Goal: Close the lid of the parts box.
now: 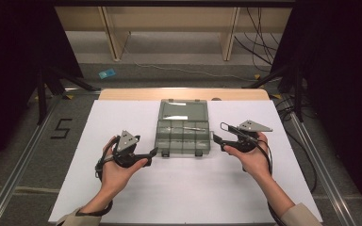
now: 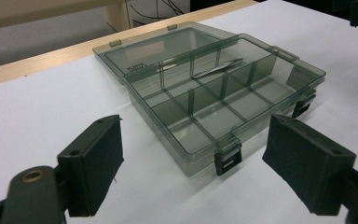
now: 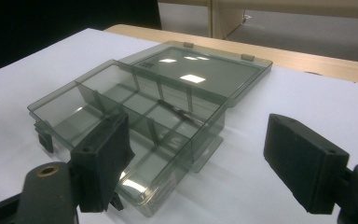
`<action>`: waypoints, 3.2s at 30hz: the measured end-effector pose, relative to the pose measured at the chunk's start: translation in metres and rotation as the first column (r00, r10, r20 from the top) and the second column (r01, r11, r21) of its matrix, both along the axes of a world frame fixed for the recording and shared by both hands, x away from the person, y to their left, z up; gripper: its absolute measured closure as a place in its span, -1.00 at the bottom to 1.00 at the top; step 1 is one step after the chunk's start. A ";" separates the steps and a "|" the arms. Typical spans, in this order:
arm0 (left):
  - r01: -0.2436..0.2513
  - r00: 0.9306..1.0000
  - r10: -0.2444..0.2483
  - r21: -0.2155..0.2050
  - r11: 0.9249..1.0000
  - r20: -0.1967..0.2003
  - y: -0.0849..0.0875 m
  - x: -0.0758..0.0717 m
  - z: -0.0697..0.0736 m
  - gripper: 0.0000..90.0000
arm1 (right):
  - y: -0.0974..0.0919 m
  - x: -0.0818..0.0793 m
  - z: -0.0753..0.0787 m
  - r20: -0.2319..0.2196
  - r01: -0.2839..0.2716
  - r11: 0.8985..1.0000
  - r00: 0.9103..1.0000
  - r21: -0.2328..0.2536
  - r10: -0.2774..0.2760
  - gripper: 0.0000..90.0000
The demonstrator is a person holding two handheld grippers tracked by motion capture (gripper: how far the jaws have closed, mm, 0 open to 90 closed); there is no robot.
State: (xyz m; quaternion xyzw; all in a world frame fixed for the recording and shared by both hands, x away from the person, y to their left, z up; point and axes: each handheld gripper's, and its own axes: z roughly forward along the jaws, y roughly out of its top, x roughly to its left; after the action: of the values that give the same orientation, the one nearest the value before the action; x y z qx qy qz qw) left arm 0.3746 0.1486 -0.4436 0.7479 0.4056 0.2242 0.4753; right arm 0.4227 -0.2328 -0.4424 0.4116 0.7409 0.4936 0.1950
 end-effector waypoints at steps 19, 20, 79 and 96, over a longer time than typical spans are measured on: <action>-0.007 1.000 0.007 0.000 1.000 0.008 0.003 -0.001 0.001 -0.59 | 0.012 0.018 0.012 -0.007 0.025 1.000 1.000 -0.011 -0.025 -0.34; -0.008 1.000 0.008 -0.003 1.000 0.009 0.003 -0.001 0.001 -0.59 | 0.014 0.022 0.012 -0.012 0.024 1.000 1.000 -0.014 -0.024 -0.31; 0.017 1.000 -0.017 -0.004 1.000 -0.004 -0.001 0.003 -0.003 -0.59 | 0.056 0.158 -0.021 -0.284 0.207 0.959 0.924 -0.196 -0.257 0.69; 0.019 1.000 -0.019 0.001 1.000 -0.006 0.000 0.003 -0.003 -0.59 | 0.064 0.159 -0.024 -0.355 0.251 0.945 0.881 -0.211 -0.313 0.84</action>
State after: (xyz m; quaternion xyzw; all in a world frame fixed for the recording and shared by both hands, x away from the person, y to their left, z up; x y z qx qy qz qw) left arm 0.3774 0.1484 -0.4464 0.7527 0.3996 0.2176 0.4758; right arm 0.5821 -0.1692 -0.4663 0.5868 0.7335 0.3093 0.1484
